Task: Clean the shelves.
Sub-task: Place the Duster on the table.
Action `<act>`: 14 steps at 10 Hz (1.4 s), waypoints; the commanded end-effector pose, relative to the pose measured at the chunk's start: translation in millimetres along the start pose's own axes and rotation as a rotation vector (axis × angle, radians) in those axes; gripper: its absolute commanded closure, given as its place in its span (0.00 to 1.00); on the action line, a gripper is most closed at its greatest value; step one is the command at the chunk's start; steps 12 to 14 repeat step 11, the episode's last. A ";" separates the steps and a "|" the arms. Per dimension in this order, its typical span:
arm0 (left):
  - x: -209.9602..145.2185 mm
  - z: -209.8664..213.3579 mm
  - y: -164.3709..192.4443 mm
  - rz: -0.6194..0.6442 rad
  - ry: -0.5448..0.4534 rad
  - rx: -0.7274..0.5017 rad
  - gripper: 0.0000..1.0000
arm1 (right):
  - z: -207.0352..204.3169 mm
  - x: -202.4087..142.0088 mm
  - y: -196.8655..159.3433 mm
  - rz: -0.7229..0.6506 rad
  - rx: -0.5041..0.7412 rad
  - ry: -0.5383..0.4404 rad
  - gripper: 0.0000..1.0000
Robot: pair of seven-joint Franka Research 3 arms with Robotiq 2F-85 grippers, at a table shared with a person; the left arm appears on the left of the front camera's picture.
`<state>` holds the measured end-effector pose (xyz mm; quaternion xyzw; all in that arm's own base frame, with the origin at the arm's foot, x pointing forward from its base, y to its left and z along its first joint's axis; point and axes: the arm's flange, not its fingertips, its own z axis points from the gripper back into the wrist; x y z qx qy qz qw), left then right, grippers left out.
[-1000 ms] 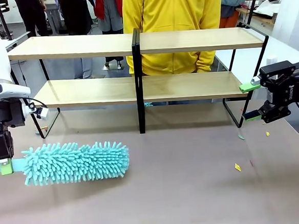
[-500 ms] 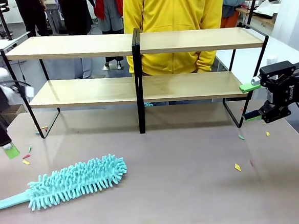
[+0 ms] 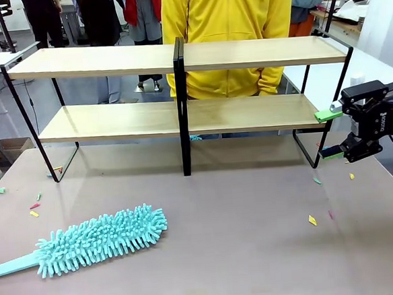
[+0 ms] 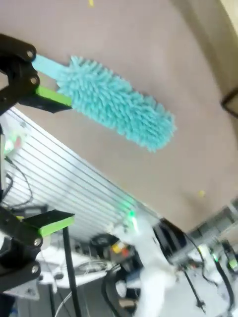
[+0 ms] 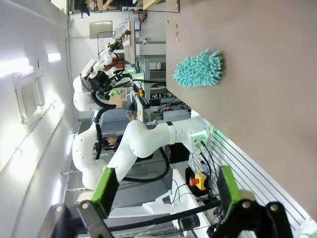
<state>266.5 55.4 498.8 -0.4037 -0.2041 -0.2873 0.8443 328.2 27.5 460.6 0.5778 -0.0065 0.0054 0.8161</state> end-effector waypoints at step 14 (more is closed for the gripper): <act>-12.9 9.0 14.0 0.059 -0.114 -0.160 0.00 | -1.3 -2.9 -1.5 0.014 0.010 0.000 0.00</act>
